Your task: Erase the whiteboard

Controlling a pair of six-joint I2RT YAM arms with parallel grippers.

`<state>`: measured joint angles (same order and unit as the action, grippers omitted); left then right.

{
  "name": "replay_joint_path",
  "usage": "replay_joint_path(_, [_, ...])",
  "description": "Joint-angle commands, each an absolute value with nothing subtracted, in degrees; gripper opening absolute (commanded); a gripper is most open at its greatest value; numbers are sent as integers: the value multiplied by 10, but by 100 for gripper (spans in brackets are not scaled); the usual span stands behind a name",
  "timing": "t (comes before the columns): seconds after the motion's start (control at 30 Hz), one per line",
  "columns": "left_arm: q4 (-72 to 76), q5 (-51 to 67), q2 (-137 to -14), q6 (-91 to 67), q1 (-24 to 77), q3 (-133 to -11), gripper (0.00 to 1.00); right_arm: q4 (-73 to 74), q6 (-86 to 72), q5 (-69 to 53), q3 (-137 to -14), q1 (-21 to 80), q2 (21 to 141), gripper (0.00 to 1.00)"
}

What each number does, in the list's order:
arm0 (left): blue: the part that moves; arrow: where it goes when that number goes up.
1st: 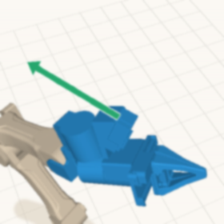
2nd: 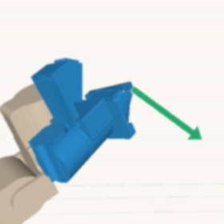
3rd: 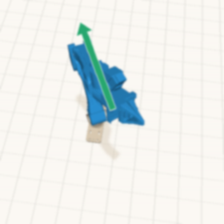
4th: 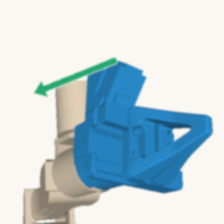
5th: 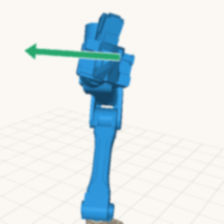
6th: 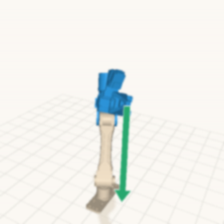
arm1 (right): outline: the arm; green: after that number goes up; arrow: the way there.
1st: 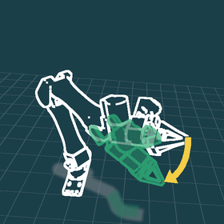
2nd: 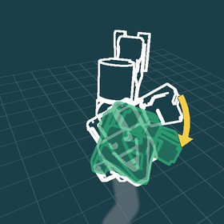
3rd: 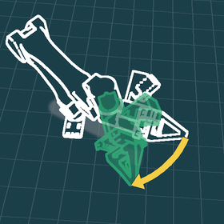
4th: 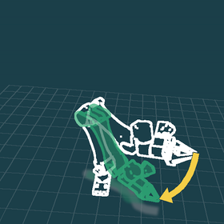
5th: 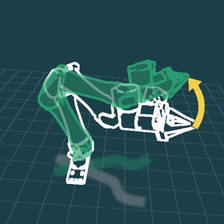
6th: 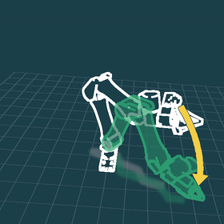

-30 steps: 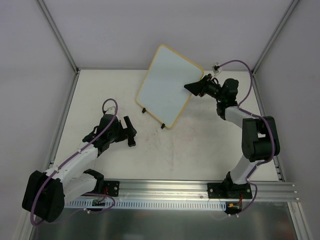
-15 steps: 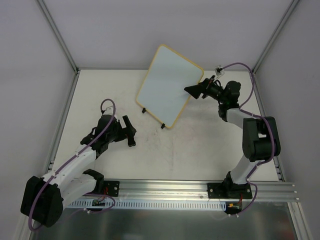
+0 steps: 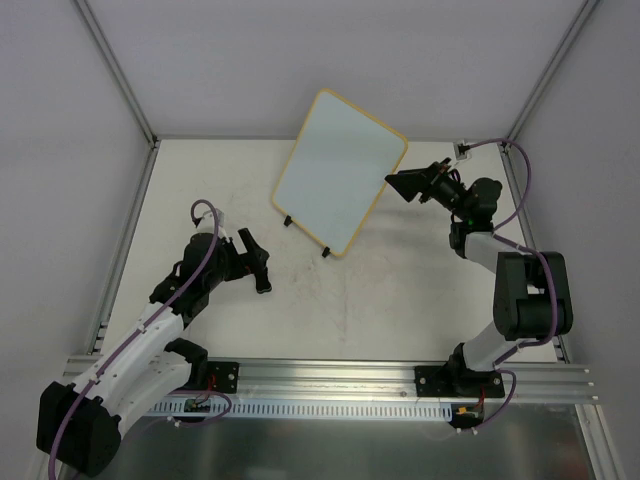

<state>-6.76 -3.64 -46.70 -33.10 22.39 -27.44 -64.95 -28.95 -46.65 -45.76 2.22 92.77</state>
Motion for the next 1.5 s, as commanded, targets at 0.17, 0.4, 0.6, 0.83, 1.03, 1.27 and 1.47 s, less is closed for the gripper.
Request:
replay_joint_path(0.17, [-76,-33,-392,-290,220,-262,99,-690,-291,-460,-387,14,816,99])
replay_joint_path(0.4, [-88,-47,-358,-283,220,-248,99,-659,-292,-397,-322,14,753,99])
replay_joint_path(0.6, [-84,-171,-337,-207,219,-267,99,-642,-287,-356,-274,15,694,99])
replay_joint_path(0.83, [179,-318,-450,-70,219,-193,99,-687,-240,-325,-226,20,655,99])
replay_joint_path(1.03, [394,-265,-578,-10,178,-135,99,-682,-251,-369,-243,20,673,99])
replay_joint_path(1.27, [419,-135,-596,-69,77,-112,99,-698,-252,-376,-237,22,693,99])
replay_joint_path(1.47, [401,-148,-560,-72,77,-102,99,-689,-256,-379,-244,22,707,99])
